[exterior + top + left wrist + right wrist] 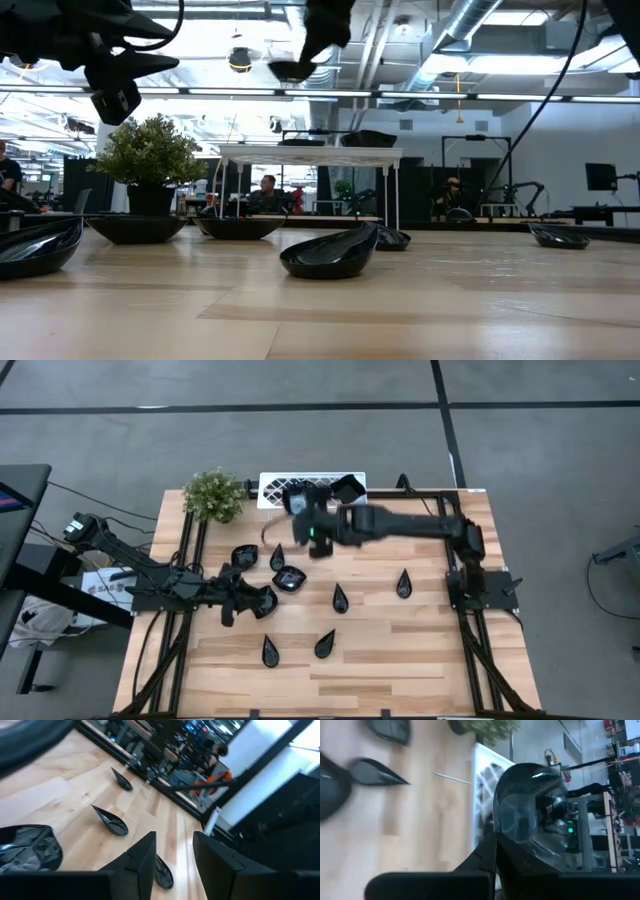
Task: Pick & Place Mini shaped plates
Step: Stack the leaf shaped plate on the top of the leaf shaped plate on the shelf
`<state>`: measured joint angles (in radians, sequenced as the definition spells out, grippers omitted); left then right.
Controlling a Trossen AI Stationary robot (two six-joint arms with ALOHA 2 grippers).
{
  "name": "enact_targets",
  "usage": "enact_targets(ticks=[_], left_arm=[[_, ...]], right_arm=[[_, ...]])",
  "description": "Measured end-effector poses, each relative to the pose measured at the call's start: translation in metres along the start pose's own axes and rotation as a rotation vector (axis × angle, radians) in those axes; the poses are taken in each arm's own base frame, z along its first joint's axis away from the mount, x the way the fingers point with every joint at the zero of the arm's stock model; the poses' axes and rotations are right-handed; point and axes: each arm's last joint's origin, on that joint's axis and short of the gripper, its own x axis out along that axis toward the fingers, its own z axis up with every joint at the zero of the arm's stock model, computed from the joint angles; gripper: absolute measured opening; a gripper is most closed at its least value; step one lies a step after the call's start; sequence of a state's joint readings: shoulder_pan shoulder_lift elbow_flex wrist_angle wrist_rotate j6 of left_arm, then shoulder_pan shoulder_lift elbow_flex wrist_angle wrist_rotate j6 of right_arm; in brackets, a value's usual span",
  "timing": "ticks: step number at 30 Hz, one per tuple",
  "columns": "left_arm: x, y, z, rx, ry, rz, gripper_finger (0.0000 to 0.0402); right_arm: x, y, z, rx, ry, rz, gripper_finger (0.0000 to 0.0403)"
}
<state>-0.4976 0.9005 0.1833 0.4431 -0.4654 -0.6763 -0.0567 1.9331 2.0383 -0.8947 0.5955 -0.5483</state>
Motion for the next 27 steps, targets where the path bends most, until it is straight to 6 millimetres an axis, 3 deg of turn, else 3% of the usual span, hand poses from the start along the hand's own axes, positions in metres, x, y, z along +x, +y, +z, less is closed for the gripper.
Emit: enact_targets(ticks=[8, 13, 21, 27], left_arm=[[0.000, 0.002, 0.003, -0.026, -0.075, 0.078, 0.0131], [0.000, 0.003, 0.004, -0.042, -0.117, 0.126, 0.0131], [-0.001, 0.004, 0.004, -0.042, -0.138, 0.152, 0.0131], [-0.001, 0.004, 0.005, -0.042, -0.140, 0.154, 0.0131]], right_arm=[[0.043, -0.060, -0.040, 0.068, -0.037, 0.084, 0.0000], [0.059, -0.085, -0.063, 0.135, -0.087, 0.161, 0.0000], [0.083, -0.072, -0.078, 0.117, -0.057, 0.195, 0.0000], [0.092, -0.057, -0.077, 0.073, -0.036, 0.170, 0.0000]])
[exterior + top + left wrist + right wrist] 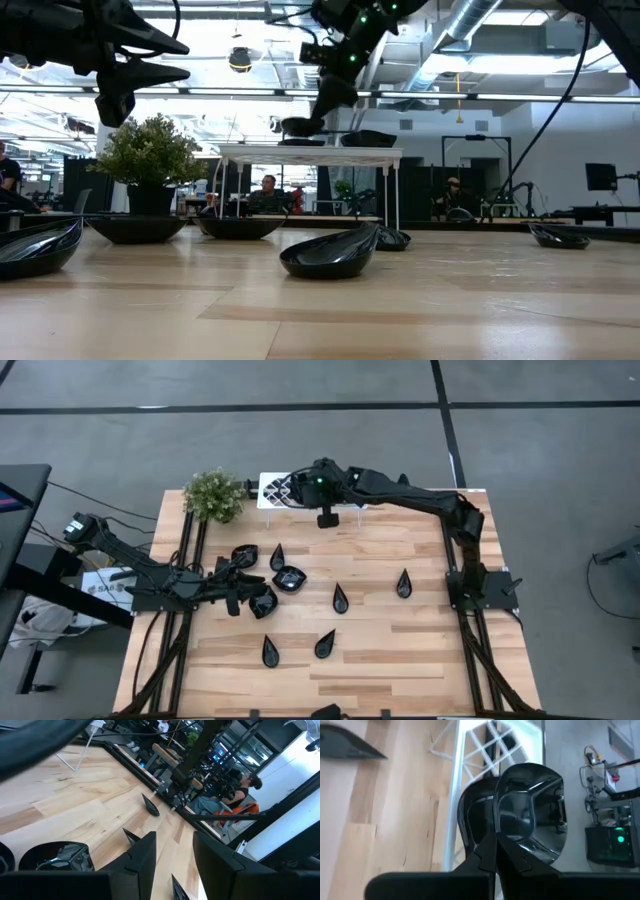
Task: Pick & Place Mini shaped plates
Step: Stack the leaf shaped plate on the top of the leaf shaped plate on the shelf, then stack the bottom leaf shaped plate on the top of the leaf shaped plates on the shelf
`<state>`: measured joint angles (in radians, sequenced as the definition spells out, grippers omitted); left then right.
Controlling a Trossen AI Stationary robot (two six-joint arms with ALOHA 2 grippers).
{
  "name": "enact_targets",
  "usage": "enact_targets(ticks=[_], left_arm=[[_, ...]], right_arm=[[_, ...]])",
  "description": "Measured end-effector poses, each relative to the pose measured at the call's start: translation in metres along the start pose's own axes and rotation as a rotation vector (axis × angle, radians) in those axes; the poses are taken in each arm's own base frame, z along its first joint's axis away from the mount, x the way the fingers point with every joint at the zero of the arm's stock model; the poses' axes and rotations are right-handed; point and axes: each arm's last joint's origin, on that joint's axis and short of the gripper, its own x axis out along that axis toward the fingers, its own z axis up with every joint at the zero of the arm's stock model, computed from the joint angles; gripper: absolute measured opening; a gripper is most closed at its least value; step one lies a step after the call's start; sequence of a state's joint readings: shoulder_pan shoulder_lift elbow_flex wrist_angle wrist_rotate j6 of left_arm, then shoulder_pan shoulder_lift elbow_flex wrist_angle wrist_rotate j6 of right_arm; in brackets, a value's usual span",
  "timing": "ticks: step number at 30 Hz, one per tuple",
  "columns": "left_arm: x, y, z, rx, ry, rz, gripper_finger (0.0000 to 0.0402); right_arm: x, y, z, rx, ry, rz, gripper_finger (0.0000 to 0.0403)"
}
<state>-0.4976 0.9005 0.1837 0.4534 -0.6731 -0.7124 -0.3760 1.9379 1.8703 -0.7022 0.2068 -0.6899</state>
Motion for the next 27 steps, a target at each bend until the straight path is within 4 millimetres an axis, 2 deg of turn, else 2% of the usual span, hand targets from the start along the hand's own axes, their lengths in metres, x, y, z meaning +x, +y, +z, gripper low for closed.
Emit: enact_targets(ticks=[9, 21, 27], left_arm=[[0.000, 0.000, 0.000, -0.004, 0.000, 0.000, 0.0131], [0.000, 0.000, 0.000, -0.003, 0.000, 0.000, 0.0131], [0.000, 0.000, 0.000, -0.003, 0.000, 0.000, 0.0131]], right_arm=[[-0.002, 0.003, 0.003, -0.006, -0.024, 0.021, 0.0008], [-0.002, 0.002, 0.003, -0.005, -0.020, 0.019, 0.0058], [-0.019, 0.007, 0.024, 0.043, -0.042, -0.063, 0.0062]])
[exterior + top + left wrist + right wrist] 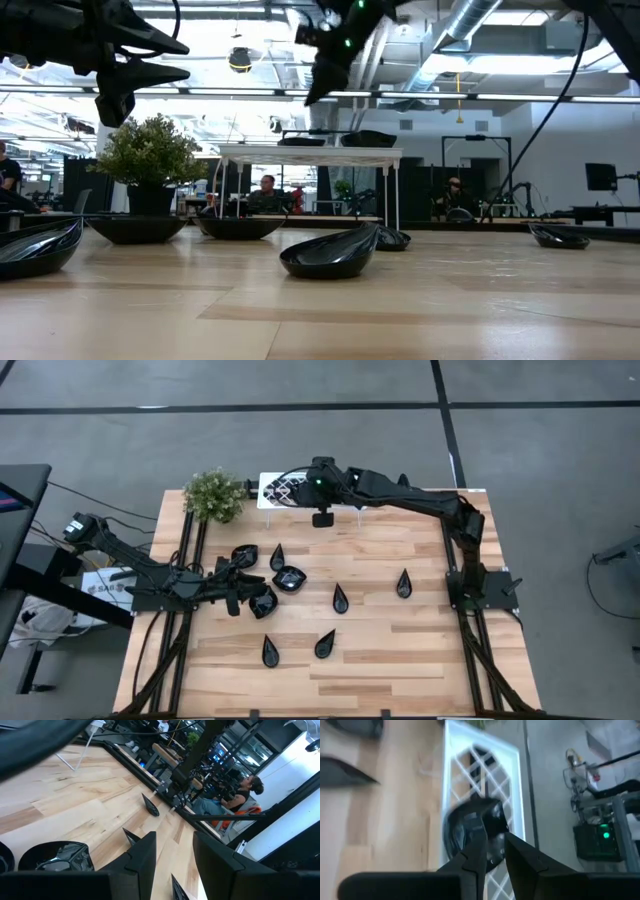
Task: Pick & Place Mini shaped plates
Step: Stack the bottom leaf shaped plate on the top of the leaf shaped plates on the shelf
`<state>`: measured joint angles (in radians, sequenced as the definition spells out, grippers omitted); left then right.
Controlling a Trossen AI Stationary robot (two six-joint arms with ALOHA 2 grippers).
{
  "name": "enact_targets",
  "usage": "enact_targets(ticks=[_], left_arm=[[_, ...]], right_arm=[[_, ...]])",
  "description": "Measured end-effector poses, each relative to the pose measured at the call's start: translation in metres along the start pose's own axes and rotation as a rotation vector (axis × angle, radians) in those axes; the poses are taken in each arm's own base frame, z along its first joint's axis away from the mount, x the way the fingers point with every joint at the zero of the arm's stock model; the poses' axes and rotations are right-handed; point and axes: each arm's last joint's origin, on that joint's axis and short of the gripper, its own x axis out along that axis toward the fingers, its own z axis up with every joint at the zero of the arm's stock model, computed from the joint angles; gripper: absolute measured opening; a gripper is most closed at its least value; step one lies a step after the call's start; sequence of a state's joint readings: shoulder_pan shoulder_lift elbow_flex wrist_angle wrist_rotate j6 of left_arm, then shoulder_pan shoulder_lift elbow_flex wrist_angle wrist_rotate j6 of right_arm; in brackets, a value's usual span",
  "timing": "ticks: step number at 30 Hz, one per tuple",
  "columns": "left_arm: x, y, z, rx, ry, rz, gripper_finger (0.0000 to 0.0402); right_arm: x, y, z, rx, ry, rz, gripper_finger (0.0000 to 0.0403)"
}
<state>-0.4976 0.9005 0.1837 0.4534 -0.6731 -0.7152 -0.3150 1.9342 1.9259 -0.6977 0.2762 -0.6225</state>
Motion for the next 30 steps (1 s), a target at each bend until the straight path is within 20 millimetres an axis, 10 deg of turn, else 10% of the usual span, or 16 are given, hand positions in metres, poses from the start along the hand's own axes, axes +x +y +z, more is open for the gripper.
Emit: enact_targets(ticks=[14, 30], left_arm=[[0.000, -0.029, 0.016, 0.216, 0.039, -0.183, 0.0119], [-0.009, -0.052, 0.073, 0.548, 0.296, 0.044, 0.0087]], right_arm=[[-0.060, 0.045, 0.045, 0.102, -0.195, 0.155, 0.0048], [-0.059, 0.095, 0.002, 0.240, -0.118, 0.301, 0.0047]])
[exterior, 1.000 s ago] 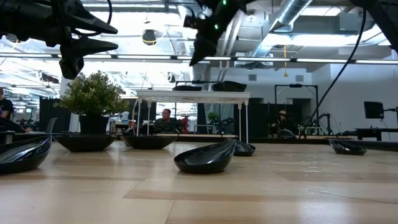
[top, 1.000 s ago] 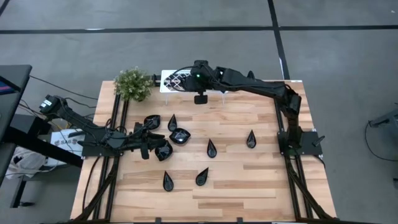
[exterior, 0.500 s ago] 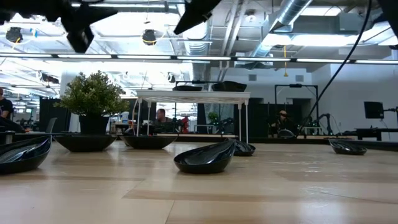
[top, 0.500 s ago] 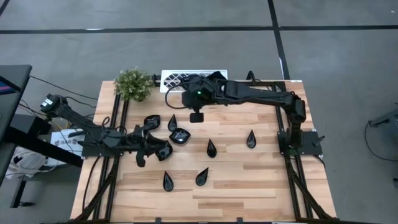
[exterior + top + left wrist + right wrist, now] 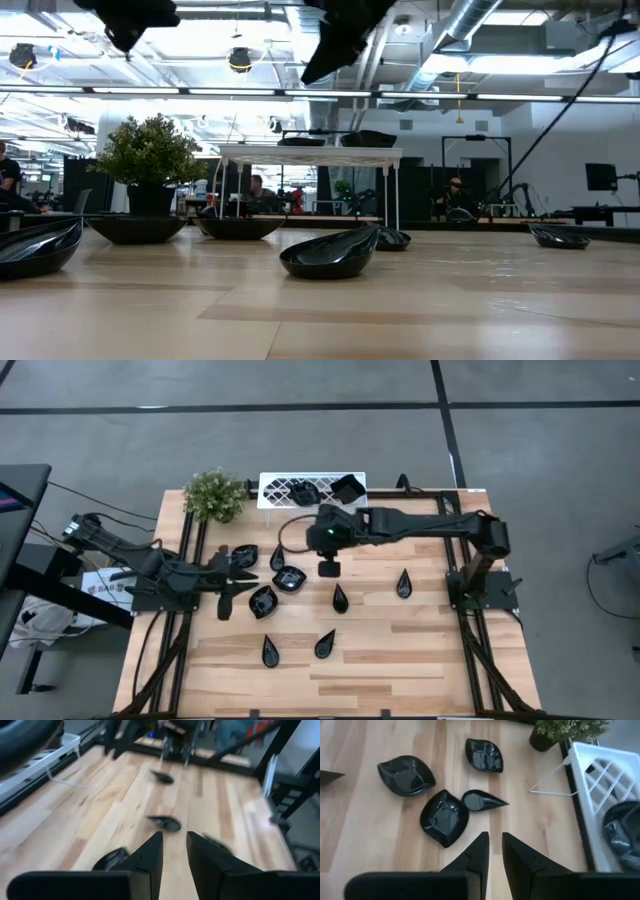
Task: Pick & Place Mini shaped plates
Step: Stack the bottom leaf shaped plate on the top of the leaf shaped plates on the shelf
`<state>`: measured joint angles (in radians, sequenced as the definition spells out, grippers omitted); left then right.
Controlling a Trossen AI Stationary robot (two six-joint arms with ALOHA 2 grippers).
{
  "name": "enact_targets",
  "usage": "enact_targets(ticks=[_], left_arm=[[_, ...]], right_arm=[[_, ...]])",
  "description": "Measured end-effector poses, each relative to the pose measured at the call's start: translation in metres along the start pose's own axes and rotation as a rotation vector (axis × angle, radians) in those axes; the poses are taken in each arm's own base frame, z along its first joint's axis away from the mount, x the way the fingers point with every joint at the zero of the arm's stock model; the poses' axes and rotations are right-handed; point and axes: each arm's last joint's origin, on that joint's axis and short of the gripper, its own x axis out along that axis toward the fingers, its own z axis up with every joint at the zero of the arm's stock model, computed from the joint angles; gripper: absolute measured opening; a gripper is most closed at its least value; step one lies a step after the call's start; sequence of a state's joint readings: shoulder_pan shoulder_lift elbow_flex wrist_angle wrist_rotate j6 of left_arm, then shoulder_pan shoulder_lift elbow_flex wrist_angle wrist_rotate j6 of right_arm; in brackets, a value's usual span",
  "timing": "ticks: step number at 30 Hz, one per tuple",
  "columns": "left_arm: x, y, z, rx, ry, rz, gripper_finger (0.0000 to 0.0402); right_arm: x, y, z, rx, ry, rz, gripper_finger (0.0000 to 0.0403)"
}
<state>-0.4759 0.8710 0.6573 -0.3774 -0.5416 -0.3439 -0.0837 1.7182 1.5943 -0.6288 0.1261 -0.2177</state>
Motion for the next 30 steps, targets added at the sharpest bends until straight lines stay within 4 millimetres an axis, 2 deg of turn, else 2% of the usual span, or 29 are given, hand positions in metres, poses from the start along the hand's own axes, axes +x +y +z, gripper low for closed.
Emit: enact_targets(ticks=[6, 10, 12, 16, 24, 27, 30], left_arm=[[-0.009, -0.002, 0.018, 0.091, 0.166, 0.025, 0.0087], [-0.009, -0.004, 0.021, 0.184, 0.355, 0.037, 0.0087], [-0.005, -0.006, 0.018, 0.211, 0.407, 0.048, 0.0087], [0.003, -0.009, 0.017, 0.208, 0.424, 0.058, 0.0087], [0.010, 0.002, 0.021, 0.015, 0.411, 0.108, 0.0098], [0.016, 0.008, 0.010, -0.058, 0.449, 0.140, 0.0114], [0.023, 0.017, -0.005, -0.211, 0.463, 0.216, 0.0135]], right_arm=[[-0.024, 0.005, -0.042, 0.113, -0.156, -0.034, 0.0047], [-0.040, 0.011, -0.073, 0.189, -0.350, -0.060, 0.0047], [-0.045, 0.013, -0.086, 0.216, -0.433, -0.067, 0.0047], [-0.043, 0.017, -0.104, 0.284, -0.473, -0.057, 0.0047], [-0.035, 0.028, -0.108, 0.302, -0.444, -0.017, 0.0047], [-0.036, 0.030, -0.106, 0.298, -0.454, -0.009, 0.0047], [-0.039, 0.030, -0.105, 0.300, -0.476, -0.010, 0.0047]])
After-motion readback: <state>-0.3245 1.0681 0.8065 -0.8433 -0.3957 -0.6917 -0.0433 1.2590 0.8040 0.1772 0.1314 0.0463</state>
